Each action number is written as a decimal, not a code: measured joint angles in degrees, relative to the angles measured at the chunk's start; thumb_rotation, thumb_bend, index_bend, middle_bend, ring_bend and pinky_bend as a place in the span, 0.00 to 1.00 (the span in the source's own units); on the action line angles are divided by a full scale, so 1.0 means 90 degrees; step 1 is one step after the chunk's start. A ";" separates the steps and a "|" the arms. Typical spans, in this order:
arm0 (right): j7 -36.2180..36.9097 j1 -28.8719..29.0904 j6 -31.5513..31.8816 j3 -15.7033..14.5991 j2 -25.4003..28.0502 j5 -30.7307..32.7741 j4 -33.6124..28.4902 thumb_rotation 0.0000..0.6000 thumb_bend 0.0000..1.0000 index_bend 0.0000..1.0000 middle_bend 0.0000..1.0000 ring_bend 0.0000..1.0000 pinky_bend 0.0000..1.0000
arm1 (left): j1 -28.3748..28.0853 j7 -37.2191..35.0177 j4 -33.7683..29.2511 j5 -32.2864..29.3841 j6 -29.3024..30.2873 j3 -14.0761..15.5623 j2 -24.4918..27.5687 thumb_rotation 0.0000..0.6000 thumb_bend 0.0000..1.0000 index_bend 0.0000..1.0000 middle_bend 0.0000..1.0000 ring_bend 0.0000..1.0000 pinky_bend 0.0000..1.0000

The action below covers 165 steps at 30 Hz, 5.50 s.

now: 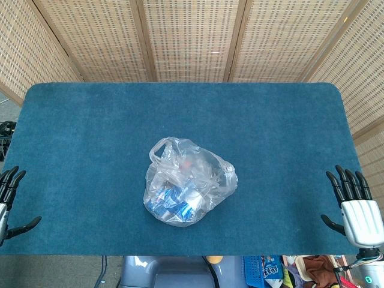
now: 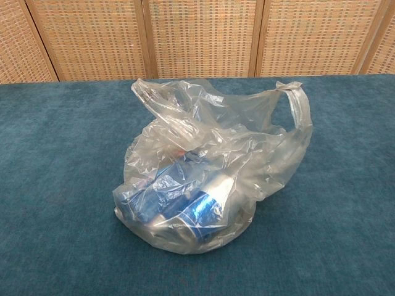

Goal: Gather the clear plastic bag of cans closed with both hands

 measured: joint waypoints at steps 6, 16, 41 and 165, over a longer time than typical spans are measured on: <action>-0.0096 0.0018 -0.0117 0.0002 0.0019 0.0130 -0.0081 1.00 0.00 0.00 0.00 0.00 0.00 | -0.0025 0.0000 -0.0006 -0.0047 -0.0071 -0.0010 0.0003 1.00 0.15 0.00 0.00 0.00 0.00; 0.0867 0.0488 -0.0487 0.0208 -0.0196 0.0038 0.0334 1.00 0.00 0.00 0.00 0.00 0.00 | -0.0055 -0.0023 -0.0053 -0.0209 -0.0136 -0.0081 0.0006 1.00 0.15 0.00 0.00 0.00 0.00; 0.2788 0.3468 -0.3210 0.1169 -0.2767 0.0564 0.2212 1.00 0.00 0.00 0.00 0.00 0.00 | -0.0321 0.0166 -0.0142 -0.1093 -0.0703 -0.0429 -0.0044 1.00 0.15 0.00 0.00 0.00 0.00; 0.3829 0.3883 -0.1721 0.1123 -0.3238 0.0575 0.2403 1.00 0.82 0.00 0.11 0.00 0.00 | -0.6474 -1.4695 0.1717 -0.0119 -0.6085 0.0015 -0.1652 1.00 0.02 0.09 0.15 0.14 0.26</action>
